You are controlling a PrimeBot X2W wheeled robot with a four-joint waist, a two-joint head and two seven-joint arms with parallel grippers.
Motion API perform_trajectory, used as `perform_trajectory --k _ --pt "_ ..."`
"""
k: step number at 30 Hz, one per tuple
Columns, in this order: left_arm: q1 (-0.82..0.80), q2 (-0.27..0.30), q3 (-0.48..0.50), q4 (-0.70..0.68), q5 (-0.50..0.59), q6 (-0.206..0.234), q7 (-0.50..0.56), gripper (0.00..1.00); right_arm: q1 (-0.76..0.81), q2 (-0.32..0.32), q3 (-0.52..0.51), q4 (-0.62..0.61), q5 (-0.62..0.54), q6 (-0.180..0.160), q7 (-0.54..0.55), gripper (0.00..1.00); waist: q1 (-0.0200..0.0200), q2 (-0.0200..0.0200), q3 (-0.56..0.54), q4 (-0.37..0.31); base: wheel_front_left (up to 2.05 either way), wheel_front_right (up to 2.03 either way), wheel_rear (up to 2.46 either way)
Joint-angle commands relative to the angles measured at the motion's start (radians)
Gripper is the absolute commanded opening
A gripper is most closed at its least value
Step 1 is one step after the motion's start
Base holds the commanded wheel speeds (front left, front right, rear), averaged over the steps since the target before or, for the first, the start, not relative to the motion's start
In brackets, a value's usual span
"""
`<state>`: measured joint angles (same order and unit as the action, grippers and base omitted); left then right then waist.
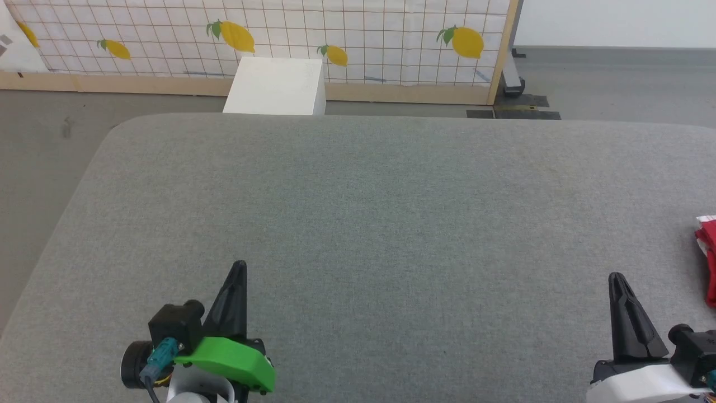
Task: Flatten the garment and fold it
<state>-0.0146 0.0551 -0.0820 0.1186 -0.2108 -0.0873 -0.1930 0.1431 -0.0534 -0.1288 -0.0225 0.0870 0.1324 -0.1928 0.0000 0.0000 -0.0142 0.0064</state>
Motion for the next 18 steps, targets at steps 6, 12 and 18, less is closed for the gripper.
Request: perform_trajectory --k 6,12,18 --pt "0.005 -0.002 0.008 -0.013 0.023 0.010 0.017 0.00 -0.028 0.001 0.013 0.004 -0.013 -0.001 0.018 0.00 0.0000 0.0000 0.001 0.000 0.00 0.00 0.00" --pt "0.005 -0.002 0.013 -0.020 0.036 0.015 0.029 0.00 -0.036 0.001 0.021 0.006 -0.018 -0.001 0.030 0.00 0.0000 0.0000 0.002 -0.001 0.00 0.00 0.00" --pt "0.006 -0.002 0.018 -0.028 0.049 0.020 0.041 0.00 -0.044 0.001 0.029 0.007 -0.023 -0.001 0.042 0.00 0.0000 0.0000 0.003 -0.001 0.00 0.00 0.00"
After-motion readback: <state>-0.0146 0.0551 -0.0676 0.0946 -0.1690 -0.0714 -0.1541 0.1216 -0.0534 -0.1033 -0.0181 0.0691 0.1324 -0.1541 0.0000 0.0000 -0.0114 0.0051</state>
